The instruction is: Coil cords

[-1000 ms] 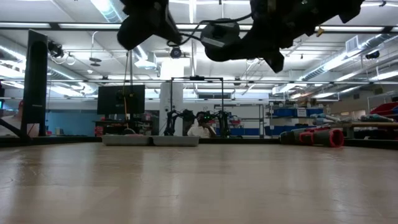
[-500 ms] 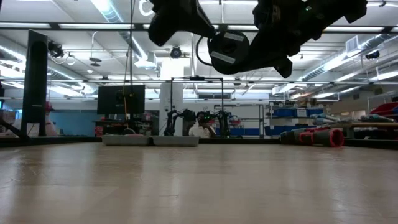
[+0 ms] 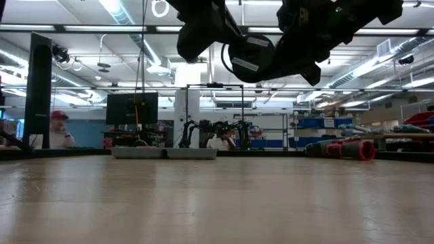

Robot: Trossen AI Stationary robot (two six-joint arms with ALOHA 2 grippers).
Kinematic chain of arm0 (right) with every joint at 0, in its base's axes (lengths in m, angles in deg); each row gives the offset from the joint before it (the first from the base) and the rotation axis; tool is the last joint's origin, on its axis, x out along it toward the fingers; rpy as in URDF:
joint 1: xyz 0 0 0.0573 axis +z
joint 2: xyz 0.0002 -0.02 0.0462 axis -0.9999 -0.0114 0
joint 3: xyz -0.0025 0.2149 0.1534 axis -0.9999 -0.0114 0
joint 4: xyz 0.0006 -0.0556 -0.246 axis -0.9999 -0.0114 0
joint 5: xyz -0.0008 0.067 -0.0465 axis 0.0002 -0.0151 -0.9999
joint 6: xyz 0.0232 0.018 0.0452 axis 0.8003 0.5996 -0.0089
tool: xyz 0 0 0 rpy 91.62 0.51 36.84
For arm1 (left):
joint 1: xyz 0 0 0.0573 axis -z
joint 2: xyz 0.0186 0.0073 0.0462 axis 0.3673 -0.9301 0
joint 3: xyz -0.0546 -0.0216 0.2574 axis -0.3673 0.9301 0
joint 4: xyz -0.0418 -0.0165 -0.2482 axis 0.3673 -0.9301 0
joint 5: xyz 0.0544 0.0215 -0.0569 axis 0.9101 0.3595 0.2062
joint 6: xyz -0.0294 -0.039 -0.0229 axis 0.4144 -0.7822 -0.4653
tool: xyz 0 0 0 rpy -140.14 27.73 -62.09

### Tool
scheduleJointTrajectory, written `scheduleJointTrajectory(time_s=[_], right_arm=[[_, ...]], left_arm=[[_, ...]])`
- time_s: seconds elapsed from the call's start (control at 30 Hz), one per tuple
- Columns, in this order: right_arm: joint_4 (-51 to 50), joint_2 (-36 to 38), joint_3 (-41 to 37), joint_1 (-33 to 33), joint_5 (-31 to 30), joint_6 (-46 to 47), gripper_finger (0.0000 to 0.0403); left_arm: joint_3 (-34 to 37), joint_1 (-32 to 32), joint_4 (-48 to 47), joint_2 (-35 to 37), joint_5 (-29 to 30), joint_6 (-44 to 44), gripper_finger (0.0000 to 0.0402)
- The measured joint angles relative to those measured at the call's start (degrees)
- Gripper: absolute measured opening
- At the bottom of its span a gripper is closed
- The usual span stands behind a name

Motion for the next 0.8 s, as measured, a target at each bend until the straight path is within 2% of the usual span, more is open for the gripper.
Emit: scheduleJointTrajectory(time_s=[0.3, 0.43, 0.8], right_arm=[[0.2, 0.0, 0.0, 0.2, 0.0, 0.0, 0.0], [0.5, 0.0, 0.2, 0.3, -0.1, 0.1, 0.0], [0.5, 0.0, 0.2, 1.5, 0.1, 0.2, 0.0]], left_arm=[[0.0, -0.1, 1.4, 0.0, 0.9, 8.0, 0.0076], [0.0, -0.5, 3.2, -0.1, 4.6, 14.3, 0.0076], [0.0, -3.5, 6.2, -0.1, 3.1, 19.1, 0.0076]])
